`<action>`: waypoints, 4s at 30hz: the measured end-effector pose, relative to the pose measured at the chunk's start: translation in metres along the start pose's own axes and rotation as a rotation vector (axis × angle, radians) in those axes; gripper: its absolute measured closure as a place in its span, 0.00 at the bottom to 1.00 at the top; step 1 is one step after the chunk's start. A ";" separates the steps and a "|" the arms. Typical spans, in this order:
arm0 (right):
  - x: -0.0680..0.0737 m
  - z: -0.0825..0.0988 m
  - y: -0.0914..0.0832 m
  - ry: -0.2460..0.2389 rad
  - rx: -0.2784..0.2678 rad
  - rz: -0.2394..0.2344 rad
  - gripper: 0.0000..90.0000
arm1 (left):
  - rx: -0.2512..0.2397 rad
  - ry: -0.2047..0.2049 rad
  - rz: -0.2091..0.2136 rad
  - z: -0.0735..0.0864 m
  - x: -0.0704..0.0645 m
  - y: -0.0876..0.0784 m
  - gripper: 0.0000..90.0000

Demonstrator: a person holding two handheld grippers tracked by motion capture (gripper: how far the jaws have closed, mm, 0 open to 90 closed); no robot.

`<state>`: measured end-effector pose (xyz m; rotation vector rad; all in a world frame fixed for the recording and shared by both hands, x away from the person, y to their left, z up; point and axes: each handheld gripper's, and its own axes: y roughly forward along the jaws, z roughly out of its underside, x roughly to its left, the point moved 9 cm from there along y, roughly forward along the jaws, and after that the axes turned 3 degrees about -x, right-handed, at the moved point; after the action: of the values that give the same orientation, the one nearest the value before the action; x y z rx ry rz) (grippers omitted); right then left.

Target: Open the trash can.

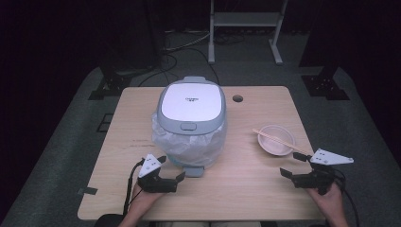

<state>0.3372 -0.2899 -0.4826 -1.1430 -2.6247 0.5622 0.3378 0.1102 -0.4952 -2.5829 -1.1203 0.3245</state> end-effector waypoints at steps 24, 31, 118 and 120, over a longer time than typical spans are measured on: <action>0.000 0.000 0.003 0.004 0.006 -0.004 0.15 | -0.004 0.026 0.025 0.000 -0.021 0.009 0.04; 0.001 0.000 0.004 0.002 0.008 -0.008 0.15 | 0.011 0.036 0.032 0.003 -0.026 0.011 0.05; 0.005 -0.001 0.005 -0.013 0.011 -0.030 0.15 | 0.092 0.177 0.036 0.012 -0.041 0.044 0.99; 0.005 -0.001 0.005 -0.014 0.010 -0.030 0.15 | 0.093 0.189 0.030 0.013 -0.041 0.044 0.99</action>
<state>0.3372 -0.2830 -0.4837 -1.0992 -2.6430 0.5785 0.3358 0.0537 -0.5195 -2.4906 -0.9776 0.1325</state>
